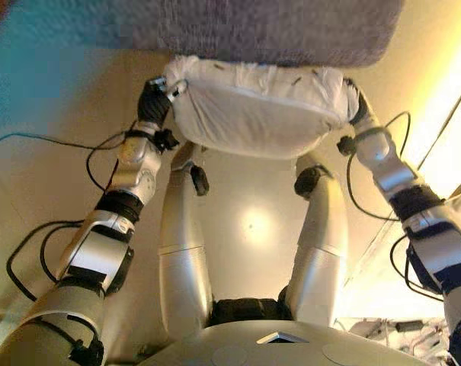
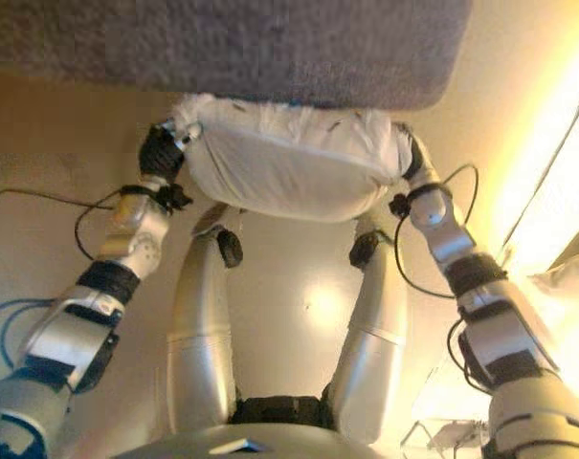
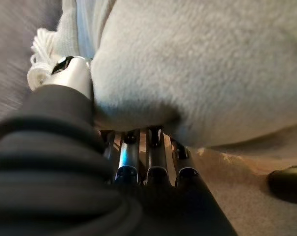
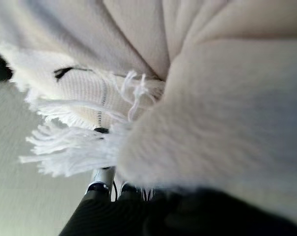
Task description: Pick up the cushion and take it to the sofa
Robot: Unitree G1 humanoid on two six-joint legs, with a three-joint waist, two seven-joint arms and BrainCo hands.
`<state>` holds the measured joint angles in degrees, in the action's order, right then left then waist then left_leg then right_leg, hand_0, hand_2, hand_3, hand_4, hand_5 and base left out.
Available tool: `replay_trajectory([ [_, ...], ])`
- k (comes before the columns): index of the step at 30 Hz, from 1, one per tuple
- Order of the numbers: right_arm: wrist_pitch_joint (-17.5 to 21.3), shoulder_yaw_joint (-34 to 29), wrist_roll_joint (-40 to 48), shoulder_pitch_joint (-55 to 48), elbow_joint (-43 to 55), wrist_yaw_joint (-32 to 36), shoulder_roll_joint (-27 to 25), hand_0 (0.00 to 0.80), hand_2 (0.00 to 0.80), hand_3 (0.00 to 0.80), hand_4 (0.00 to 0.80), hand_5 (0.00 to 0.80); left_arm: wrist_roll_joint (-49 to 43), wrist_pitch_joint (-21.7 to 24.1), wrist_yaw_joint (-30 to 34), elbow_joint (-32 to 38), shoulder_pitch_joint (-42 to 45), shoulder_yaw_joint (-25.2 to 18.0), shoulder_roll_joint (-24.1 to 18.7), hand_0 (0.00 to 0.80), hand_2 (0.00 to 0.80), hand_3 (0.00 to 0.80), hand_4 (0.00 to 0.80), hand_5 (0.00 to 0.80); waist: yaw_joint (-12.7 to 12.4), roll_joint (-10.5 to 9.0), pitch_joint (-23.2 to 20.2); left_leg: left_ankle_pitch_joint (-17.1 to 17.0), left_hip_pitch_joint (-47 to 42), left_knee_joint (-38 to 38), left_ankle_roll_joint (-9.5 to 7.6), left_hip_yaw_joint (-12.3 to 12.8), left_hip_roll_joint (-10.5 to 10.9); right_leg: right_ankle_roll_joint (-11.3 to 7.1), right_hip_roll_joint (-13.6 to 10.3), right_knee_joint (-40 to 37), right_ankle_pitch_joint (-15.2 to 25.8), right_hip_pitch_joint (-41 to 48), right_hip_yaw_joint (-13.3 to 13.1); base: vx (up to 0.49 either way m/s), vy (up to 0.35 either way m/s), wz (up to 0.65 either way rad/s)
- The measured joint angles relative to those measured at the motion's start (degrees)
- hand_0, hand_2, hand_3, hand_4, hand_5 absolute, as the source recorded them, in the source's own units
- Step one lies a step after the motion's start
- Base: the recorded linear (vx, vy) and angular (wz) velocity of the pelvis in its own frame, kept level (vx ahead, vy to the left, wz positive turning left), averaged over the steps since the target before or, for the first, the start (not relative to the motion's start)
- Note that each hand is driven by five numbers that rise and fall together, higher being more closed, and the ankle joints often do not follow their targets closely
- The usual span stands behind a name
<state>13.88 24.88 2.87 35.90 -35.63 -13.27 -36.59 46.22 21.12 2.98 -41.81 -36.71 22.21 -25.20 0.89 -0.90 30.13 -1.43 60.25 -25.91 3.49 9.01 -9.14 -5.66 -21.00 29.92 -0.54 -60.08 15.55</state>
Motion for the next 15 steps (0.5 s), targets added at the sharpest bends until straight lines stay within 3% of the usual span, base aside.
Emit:
replay_trajectory([
  [15, 1.7, -8.3, -2.2, -21.0, 12.8, 0.6, 5.0, 0.8, 0.8, 0.8, 0.8, 0.8, -0.4, -0.2, 5.3, 11.5, 18.8, -5.7, 0.9, 0.8, 0.8, 0.8, 0.8, 0.8, -0.3, -1.3, 0.1, -4.2, -27.9, 13.5, 1.76, 0.4, -0.5, -0.17, 2.9, -6.2, -0.7, 24.5, 0.9, 0.025, -0.089, -0.03],
])
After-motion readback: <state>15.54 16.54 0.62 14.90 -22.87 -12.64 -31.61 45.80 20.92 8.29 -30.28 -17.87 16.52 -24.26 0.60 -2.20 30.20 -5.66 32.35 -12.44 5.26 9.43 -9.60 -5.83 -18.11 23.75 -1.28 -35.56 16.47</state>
